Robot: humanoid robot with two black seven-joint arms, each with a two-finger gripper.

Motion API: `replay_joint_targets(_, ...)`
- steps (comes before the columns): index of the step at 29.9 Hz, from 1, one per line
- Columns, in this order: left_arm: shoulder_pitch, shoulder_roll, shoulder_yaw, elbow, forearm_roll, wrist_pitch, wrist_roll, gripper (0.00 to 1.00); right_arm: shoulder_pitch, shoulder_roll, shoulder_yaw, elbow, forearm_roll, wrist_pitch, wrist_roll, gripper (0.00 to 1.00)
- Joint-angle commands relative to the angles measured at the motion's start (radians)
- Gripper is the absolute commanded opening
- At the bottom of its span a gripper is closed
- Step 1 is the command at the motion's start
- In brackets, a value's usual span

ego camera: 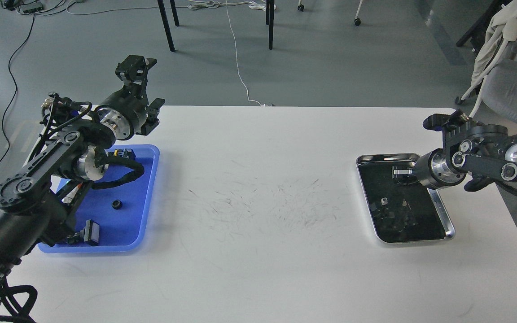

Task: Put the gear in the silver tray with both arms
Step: 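Carry the gear into the silver tray and open the right gripper, then raise the right gripper away from the silver tray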

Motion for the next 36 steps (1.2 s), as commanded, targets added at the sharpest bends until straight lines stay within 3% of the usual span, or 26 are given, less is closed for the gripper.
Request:
replay_joint_targets(1,-0.001,-0.001,0.0,0.0,0.0,0.0,0.0,0.98,0.0,0.001,0.012,0.001,0.001,-0.002,0.0,0.31)
replay_joint_targets(11,-0.005,0.001,0.001,0.0,0.003,0.0,0.0,0.98,-0.005,0.018,0.012,0.009,0.002,-0.012,0.0,0.35)
replay_joint_targets(16,-0.007,0.005,0.001,0.002,0.007,0.0,0.002,0.98,-0.002,0.01,0.041,0.012,0.005,-0.01,0.0,0.43)
replay_joint_targets(19,-0.007,0.007,0.001,0.003,0.014,0.0,0.002,0.98,-0.001,0.001,0.122,0.009,0.005,-0.01,0.0,0.68)
replay_joint_targets(22,-0.007,0.008,0.001,0.003,0.036,0.0,0.005,0.98,-0.006,-0.042,0.264,0.011,0.014,-0.013,0.0,0.84)
replay_joint_targets(25,-0.007,0.011,0.001,0.002,0.04,0.0,0.011,0.98,-0.032,-0.108,0.466,0.031,0.024,-0.013,0.0,0.92)
replay_joint_targets(31,-0.002,0.07,0.001,-0.031,0.042,-0.006,0.022,0.98,-0.194,-0.2,0.963,0.07,0.206,-0.007,0.001,0.92)
replay_joint_targets(36,0.024,0.2,0.009,-0.148,0.042,-0.02,0.057,0.98,-0.414,-0.238,1.346,0.055,0.67,-0.006,0.018,0.92)
